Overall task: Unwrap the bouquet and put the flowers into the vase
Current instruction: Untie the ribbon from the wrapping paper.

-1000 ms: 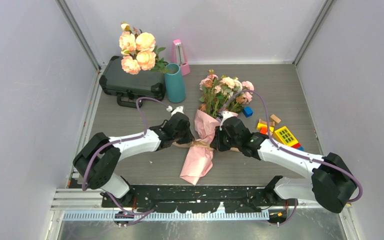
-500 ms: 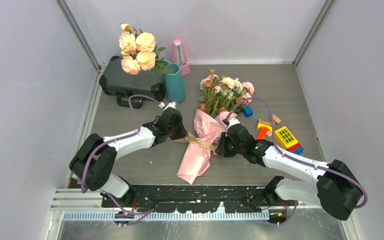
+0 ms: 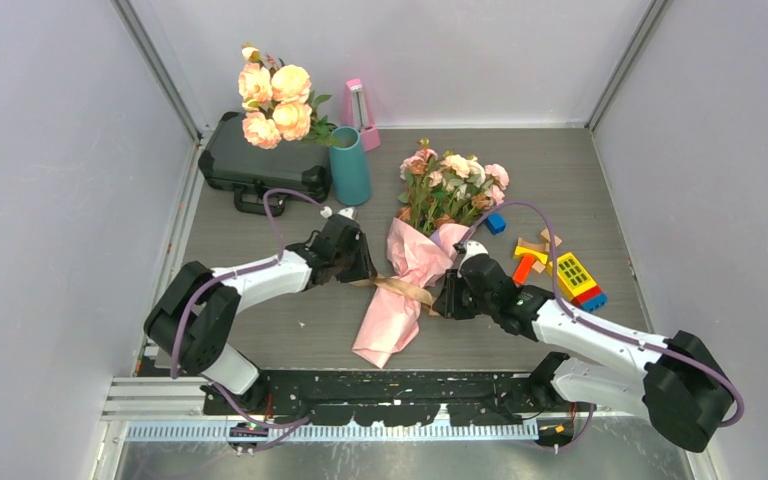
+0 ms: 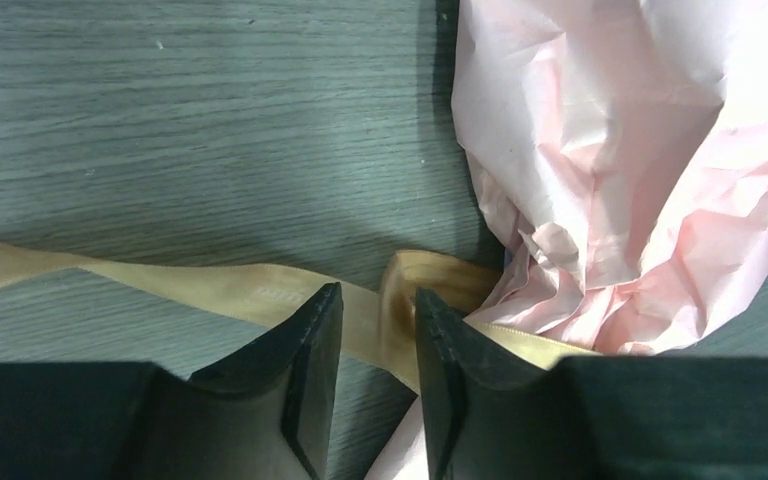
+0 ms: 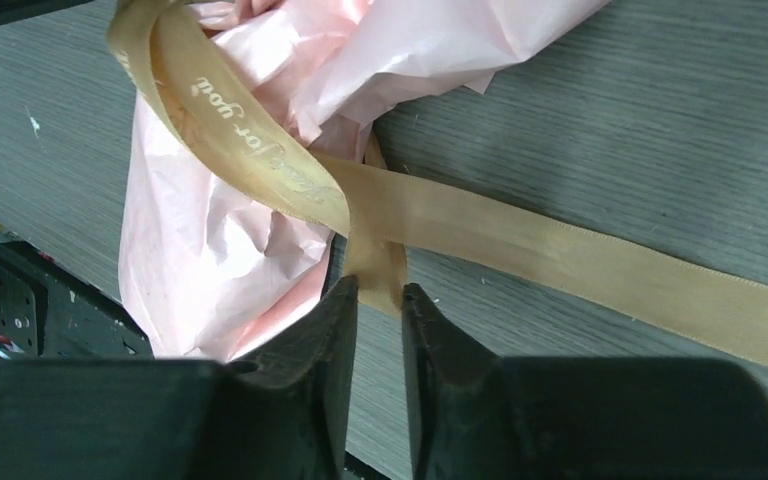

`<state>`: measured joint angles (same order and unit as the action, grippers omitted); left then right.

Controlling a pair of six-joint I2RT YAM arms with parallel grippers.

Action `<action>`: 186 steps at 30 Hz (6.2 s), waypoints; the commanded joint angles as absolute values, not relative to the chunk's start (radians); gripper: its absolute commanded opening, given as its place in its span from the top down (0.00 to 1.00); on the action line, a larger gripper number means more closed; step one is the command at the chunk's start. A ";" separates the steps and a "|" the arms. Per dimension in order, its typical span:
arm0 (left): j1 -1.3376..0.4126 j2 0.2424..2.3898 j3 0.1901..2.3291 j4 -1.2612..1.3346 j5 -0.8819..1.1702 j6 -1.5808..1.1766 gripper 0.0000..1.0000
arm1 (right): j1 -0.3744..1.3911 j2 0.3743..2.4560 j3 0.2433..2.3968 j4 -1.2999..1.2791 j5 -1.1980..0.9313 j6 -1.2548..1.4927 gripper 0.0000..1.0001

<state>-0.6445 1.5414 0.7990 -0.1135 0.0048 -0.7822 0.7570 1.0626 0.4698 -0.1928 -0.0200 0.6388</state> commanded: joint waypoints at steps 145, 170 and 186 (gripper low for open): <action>-0.638 1.415 0.507 0.279 0.192 -1.129 0.40 | 0.644 1.176 0.662 -0.178 -0.083 0.414 0.35; -0.648 1.394 0.545 0.204 0.110 -1.079 0.52 | 0.644 1.300 0.678 -0.143 -0.203 0.367 0.52; -0.648 1.376 0.589 0.138 0.073 -1.031 0.61 | 0.643 1.231 0.659 -0.183 -0.155 0.401 0.86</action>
